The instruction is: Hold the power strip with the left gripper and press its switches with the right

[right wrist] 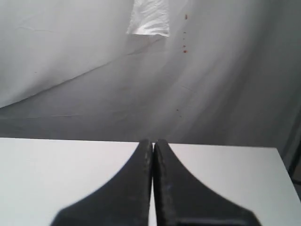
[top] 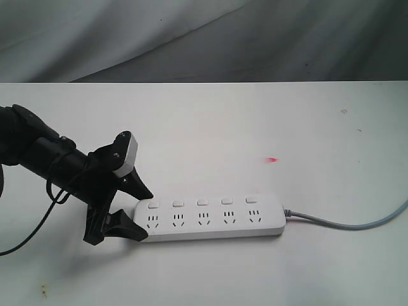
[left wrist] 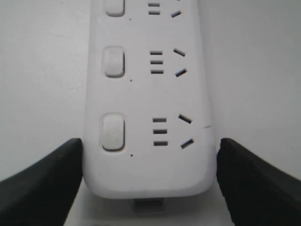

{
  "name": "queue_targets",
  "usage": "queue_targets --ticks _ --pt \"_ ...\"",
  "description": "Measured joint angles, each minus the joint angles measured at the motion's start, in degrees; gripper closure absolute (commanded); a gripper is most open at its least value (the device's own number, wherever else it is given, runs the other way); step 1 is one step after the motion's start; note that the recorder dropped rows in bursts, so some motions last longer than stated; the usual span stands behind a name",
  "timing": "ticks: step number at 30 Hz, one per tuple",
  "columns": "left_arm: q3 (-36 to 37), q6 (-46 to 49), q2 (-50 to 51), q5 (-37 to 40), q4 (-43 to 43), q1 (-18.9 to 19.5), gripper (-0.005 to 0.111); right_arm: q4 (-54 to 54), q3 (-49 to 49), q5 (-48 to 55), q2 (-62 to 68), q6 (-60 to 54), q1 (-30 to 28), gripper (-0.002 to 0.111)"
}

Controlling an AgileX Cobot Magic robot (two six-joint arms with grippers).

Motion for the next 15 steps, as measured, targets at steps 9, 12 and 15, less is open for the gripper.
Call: queue_targets --ticks 9,12,15 --pt "0.0 0.0 0.0 0.0 0.0 0.0 0.062 13.8 -16.1 19.3 17.5 -21.4 0.0 0.108" --pt "0.0 0.0 0.0 0.0 0.0 0.0 0.062 17.8 -17.8 24.5 23.9 -29.4 0.1 0.108" --pt "0.0 0.0 0.0 0.0 0.0 0.0 0.062 19.1 -18.0 27.8 29.6 -39.3 2.0 0.108"
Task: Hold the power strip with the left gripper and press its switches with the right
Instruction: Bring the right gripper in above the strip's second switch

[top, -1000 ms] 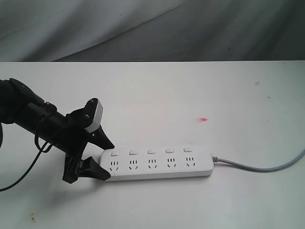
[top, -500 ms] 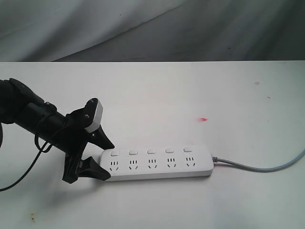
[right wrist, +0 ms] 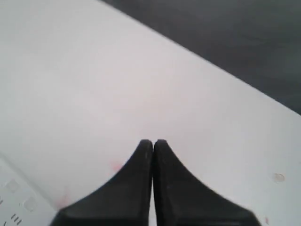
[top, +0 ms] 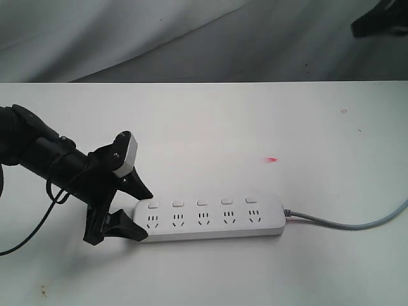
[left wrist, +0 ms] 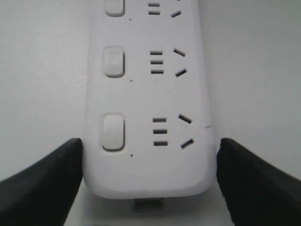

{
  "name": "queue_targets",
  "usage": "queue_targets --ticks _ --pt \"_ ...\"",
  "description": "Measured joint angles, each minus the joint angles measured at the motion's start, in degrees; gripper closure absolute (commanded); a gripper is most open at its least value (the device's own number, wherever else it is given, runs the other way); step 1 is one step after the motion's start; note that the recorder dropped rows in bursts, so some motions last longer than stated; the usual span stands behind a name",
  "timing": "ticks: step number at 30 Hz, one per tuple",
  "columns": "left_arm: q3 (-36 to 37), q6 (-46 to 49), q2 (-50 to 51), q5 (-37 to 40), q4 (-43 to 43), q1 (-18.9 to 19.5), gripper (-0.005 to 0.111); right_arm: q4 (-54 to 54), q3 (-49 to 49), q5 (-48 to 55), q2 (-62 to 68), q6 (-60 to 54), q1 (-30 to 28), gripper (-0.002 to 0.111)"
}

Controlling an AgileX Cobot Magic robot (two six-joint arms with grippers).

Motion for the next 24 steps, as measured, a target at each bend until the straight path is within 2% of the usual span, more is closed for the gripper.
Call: queue_targets --ticks 10,14,17,21,24 --pt "0.0 0.0 0.0 0.0 0.0 0.0 0.062 4.7 -0.1 -0.1 15.4 -22.0 16.0 0.108" --pt "0.0 0.0 0.0 0.0 0.0 0.0 0.062 9.5 -0.1 -2.9 20.8 -25.2 21.9 0.107" --pt "0.0 0.0 0.0 0.0 -0.1 0.0 0.062 11.6 -0.1 -6.2 22.9 -24.9 25.2 0.093" --pt "0.0 0.0 0.0 0.0 -0.1 0.0 0.062 12.3 -0.1 -7.5 23.9 -24.4 27.5 0.064" --pt "0.0 0.0 0.0 0.0 -0.1 0.0 0.062 12.7 -0.1 -7.7 24.2 -24.3 28.2 0.053"
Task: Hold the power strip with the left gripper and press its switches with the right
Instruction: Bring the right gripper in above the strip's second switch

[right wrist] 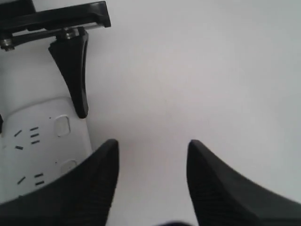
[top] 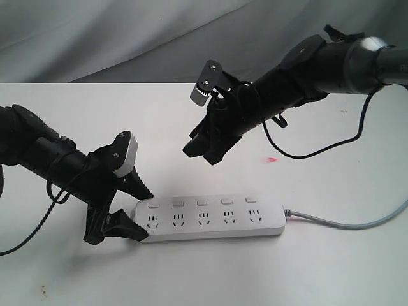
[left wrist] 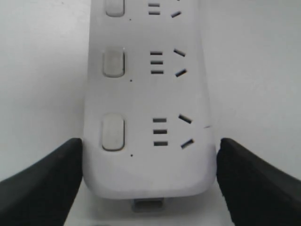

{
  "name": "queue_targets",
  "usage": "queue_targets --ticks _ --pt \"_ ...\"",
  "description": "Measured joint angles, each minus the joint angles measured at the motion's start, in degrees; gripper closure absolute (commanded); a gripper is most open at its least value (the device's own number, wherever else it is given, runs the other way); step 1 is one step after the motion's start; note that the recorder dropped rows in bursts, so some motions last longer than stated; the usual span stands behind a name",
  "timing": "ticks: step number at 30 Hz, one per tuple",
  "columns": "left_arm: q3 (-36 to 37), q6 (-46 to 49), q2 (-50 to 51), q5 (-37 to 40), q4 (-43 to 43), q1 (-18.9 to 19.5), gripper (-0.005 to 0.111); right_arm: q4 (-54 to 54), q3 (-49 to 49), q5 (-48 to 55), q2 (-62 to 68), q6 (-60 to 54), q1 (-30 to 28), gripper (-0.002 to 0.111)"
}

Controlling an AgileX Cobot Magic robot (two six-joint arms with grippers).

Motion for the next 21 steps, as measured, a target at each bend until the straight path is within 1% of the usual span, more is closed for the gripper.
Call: queue_targets --ticks 4,10,14,16,21 --pt "0.0 0.0 0.0 0.0 0.0 0.0 0.062 1.0 0.0 0.0 0.0 0.2 0.7 0.049" --pt "0.0 0.0 0.0 0.0 0.0 0.0 0.062 1.4 0.0 -1.6 0.0 0.6 0.8 0.049" --pt "0.0 0.0 0.0 0.0 0.0 0.0 0.062 1.6 0.0 -1.6 0.0 4.8 0.8 0.049" --pt "0.0 0.0 0.0 0.0 0.0 0.0 0.062 1.5 0.0 -1.4 0.0 4.9 1.0 0.049" --pt "0.0 0.0 0.0 0.0 0.0 0.0 0.062 1.1 0.0 -3.7 0.9 3.5 3.7 0.049"
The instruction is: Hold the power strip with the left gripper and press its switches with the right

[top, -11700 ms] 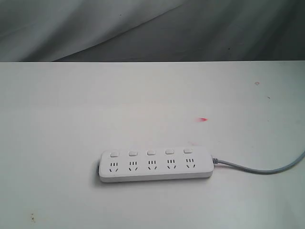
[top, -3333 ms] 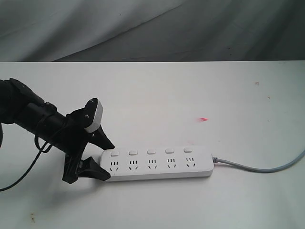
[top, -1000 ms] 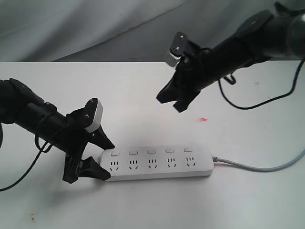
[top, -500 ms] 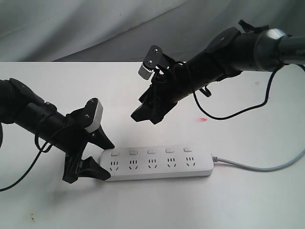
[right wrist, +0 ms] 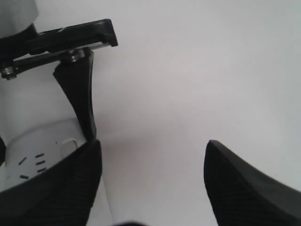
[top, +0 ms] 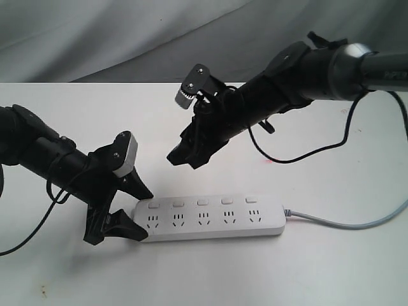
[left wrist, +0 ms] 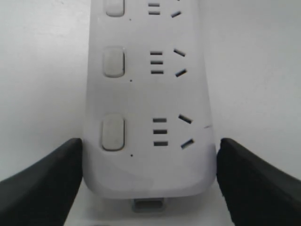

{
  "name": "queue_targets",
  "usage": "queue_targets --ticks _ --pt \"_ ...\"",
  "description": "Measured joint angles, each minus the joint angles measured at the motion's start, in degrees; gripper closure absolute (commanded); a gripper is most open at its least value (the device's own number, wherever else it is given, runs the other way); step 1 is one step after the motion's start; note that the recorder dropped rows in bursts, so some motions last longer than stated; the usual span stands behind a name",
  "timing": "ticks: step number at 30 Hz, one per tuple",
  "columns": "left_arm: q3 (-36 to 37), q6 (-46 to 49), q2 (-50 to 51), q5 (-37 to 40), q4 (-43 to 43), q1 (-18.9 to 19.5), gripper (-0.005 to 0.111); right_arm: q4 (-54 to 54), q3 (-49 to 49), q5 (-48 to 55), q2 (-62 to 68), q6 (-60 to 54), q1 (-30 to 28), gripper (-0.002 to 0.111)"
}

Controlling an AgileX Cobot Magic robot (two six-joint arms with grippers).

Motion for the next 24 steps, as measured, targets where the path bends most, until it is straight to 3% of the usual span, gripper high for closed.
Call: queue_targets --ticks 6,24 --pt "0.0 0.0 0.0 0.0 0.0 0.0 0.062 -0.2 0.0 -2.8 2.1 -3.7 4.2 0.049" --pt "0.0 0.0 0.0 0.0 0.0 0.0 0.062 -0.1 0.0 -3.5 5.0 -5.9 6.3 0.049"
